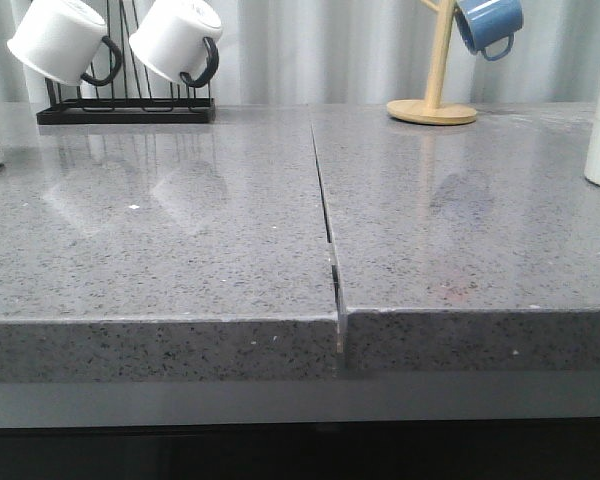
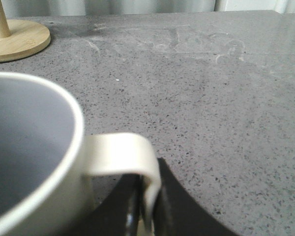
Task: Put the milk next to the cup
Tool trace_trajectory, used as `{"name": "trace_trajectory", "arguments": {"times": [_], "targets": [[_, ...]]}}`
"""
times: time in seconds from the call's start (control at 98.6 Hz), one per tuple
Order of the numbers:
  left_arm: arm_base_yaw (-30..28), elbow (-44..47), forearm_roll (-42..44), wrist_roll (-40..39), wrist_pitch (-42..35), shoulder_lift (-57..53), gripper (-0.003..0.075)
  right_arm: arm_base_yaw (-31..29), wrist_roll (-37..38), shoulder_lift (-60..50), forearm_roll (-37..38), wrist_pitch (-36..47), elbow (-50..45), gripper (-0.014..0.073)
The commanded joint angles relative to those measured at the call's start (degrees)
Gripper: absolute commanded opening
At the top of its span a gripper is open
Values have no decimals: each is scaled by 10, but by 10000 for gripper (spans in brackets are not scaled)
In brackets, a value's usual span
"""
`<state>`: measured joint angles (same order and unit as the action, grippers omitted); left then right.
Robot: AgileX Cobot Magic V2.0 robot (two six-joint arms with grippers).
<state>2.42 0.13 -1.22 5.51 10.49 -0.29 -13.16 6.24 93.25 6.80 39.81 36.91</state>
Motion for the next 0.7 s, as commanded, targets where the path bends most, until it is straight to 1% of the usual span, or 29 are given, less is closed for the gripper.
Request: {"name": "trace_trajectory", "arguments": {"times": [0.0,0.112,0.233,0.365,0.558,0.689], "targets": [[5,23,-4,1,-43,-19,-21,-4,-2,-19,5,46,16,-54],[5,23,-4,1,-43,-19,-21,4,-2,-24,5,43,16,-62],[5,23,-4,1,-43,-19,-21,36,-2,-48,5,32,16,-60],[5,23,-4,1,-43,-19,-21,98,-2,-72,-3,28,16,-60],[5,23,-4,1,-43,-19,-21,200,-2,-76,-49,10,29,-58],[5,23,-4,1,-43,-19,-21,248,-2,-64,-52,5,50,-58]]}}
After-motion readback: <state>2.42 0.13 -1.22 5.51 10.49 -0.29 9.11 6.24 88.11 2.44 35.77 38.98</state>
